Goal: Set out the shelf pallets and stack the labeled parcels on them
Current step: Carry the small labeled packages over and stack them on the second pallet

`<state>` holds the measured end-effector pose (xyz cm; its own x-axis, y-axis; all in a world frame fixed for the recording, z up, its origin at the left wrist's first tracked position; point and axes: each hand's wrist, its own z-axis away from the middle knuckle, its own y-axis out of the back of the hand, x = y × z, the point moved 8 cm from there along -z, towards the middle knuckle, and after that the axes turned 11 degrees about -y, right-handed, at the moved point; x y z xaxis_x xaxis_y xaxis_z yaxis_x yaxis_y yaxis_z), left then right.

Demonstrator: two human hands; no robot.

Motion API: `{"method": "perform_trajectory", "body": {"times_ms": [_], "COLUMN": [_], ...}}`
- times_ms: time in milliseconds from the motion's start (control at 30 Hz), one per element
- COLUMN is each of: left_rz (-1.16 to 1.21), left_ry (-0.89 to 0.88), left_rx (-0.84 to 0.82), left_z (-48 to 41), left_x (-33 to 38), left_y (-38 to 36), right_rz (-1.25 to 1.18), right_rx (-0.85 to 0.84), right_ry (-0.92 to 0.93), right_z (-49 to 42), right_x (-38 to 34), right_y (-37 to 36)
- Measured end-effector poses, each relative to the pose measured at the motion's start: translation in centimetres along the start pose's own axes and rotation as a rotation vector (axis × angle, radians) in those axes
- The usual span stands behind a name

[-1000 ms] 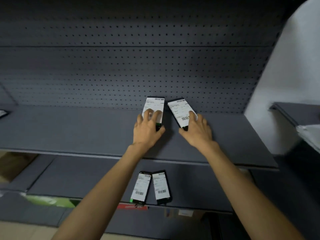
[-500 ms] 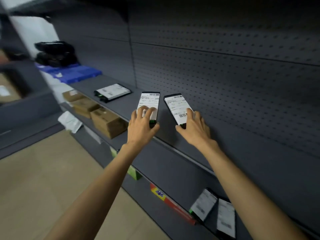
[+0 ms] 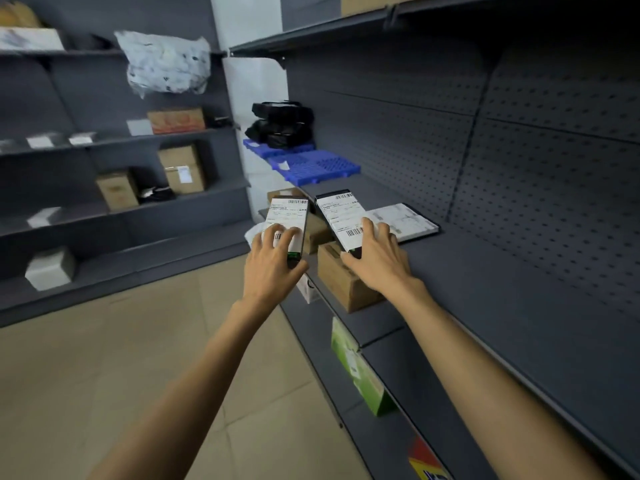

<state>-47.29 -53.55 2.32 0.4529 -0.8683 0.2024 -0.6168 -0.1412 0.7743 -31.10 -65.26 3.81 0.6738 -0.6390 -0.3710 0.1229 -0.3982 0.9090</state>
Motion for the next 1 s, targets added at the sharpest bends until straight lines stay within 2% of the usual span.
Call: {"method": "perform_trajectory", "body": {"times_ms": [200, 400, 767, 1000], "left_rz": [-0.023, -0.015, -0.034, -0.009], "left_ry": [0.052, 0.086, 0.082, 0.061], "left_rx": [-0.002, -0.004, 0.018, -0.014], "left_z": [-4.1, -9.6, -28.2, -36.8], "left_x": [-10.0, -16.7, -30.3, -38.2], "left_y": [-1.5, -5.7, -13.2, -18.4], "right_rz": [0.022, 0.004, -0.021, -0.004], "right_rx": [-0.020, -0.053, -0.036, -0.030], "right_ry": [0.059, 0.067, 0.093, 0.070], "right_z": [-7.5, -16.2, -39.1, -49.2], "right_x": [-7.9, -11.7, -19.4, -23.5], "right_y": [-5.4, -11.1, -15.6, -19.4]}}
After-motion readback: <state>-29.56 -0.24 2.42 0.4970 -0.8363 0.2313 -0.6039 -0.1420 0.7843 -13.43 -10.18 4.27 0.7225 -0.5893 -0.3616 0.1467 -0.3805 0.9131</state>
